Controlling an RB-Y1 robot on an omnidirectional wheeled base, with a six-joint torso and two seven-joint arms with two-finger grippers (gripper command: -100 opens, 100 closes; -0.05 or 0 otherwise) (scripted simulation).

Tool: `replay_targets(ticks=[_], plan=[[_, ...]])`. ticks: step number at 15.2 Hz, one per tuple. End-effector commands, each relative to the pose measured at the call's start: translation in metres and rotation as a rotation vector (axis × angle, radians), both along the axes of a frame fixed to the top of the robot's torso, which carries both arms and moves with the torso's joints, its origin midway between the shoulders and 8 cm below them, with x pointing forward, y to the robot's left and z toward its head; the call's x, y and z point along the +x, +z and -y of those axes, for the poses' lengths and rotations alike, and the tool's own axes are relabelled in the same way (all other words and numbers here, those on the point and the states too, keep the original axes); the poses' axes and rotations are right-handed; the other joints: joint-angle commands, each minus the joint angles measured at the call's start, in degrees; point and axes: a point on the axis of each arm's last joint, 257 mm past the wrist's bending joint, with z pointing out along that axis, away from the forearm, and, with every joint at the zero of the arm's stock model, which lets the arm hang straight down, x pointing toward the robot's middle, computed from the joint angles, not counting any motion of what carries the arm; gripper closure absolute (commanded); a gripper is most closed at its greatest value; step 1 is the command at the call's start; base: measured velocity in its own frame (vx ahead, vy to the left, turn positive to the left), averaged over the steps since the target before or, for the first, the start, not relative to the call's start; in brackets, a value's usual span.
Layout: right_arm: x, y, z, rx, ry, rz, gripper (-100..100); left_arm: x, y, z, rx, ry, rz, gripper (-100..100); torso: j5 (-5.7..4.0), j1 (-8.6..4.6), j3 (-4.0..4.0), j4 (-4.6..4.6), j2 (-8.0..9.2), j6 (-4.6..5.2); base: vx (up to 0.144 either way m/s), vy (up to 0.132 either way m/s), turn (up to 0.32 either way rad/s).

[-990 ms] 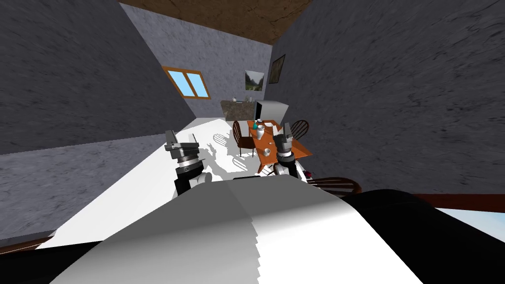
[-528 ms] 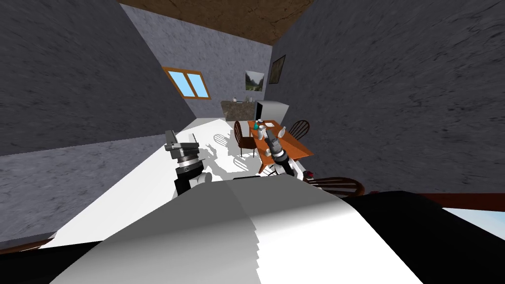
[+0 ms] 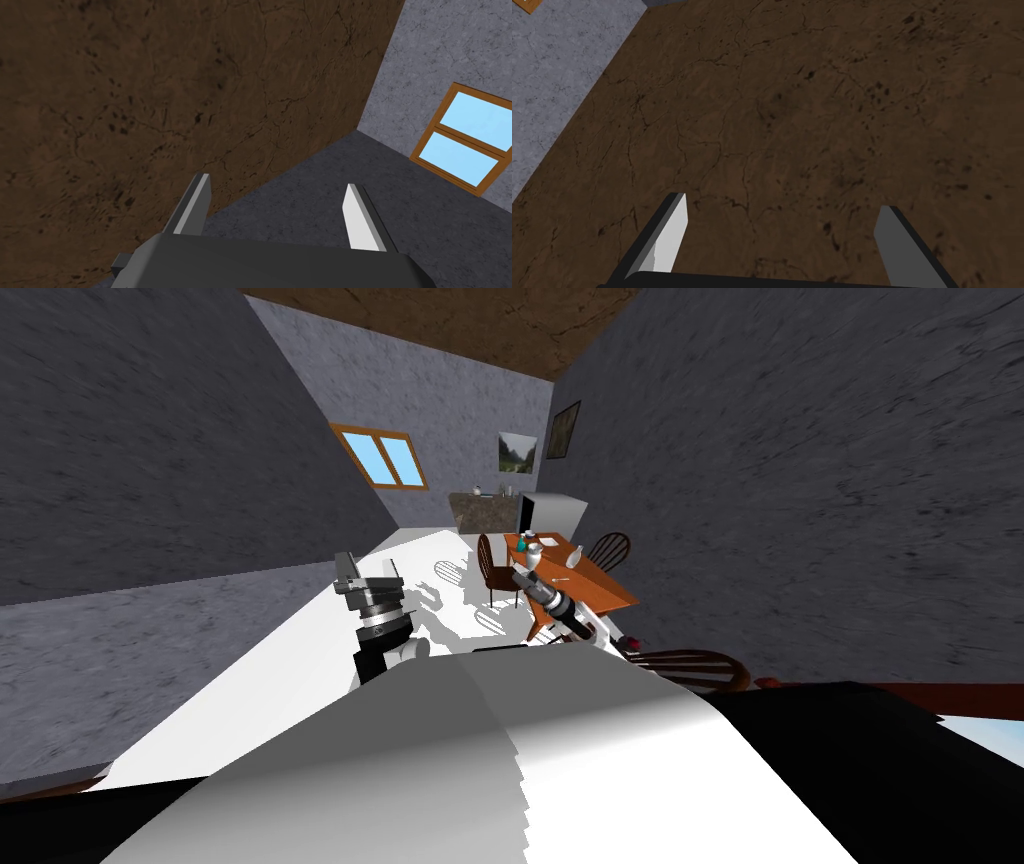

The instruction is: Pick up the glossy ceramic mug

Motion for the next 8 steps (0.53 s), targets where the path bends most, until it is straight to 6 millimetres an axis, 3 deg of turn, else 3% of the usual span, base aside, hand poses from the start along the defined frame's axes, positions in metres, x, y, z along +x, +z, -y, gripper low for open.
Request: replay_targets(ticks=[1,2,3,4,5,7,8], plan=[[-0.003,-0.018,-0.011,-0.091,0.023,0.02,-100,0.0,0.0,0.0,0.0,0.0,0.0,0,0.0,0.0,0.0,0.0,0.0,0.0,0.044,0.044,0.003],[-0.003,-0.019,-0.011,-0.096,0.022,0.022,-100,0.0,0.0,0.0,0.0,0.0,0.0,0,0.0,-0.01,-0.01,0.0,-0.02,0.01,0.031,0.032,0.002],[-0.003,-0.038,-0.02,-0.174,0.052,0.034,-100,0.0,0.0,0.0,0.0,0.0,0.0,0,0.0,-0.03,0.0,0.0,0.0,0.01,0.039,0.035,0.001],[-0.004,-0.042,-0.02,-0.196,0.051,0.042,-100,0.0,0.0,0.0,0.0,0.0,0.0,0,-0.01,-0.04,-0.01,0.0,-0.01,0.01,0.041,0.04,0.005],[-0.006,-0.058,-0.027,-0.259,0.082,0.054,-100,0.0,0.0,0.0,0.0,0.0,0.0,0,0.0,-0.03,-0.01,0.0,-0.02,0.01,0.041,0.054,0.008],[-0.005,-0.067,-0.026,-0.299,0.078,0.063,-100,0.0,0.0,0.0,0.0,0.0,0.0,0,0.01,0.01,-0.03,-0.01,-0.04,0.01,0.039,0.046,0.002],[-0.005,-0.089,-0.029,-0.378,0.105,0.074,-100,0.0,0.0,0.0,0.0,0.0,0.0,0,0.0,-0.01,-0.01,-0.01,-0.02,0.02,0.041,0.034,0.006]])
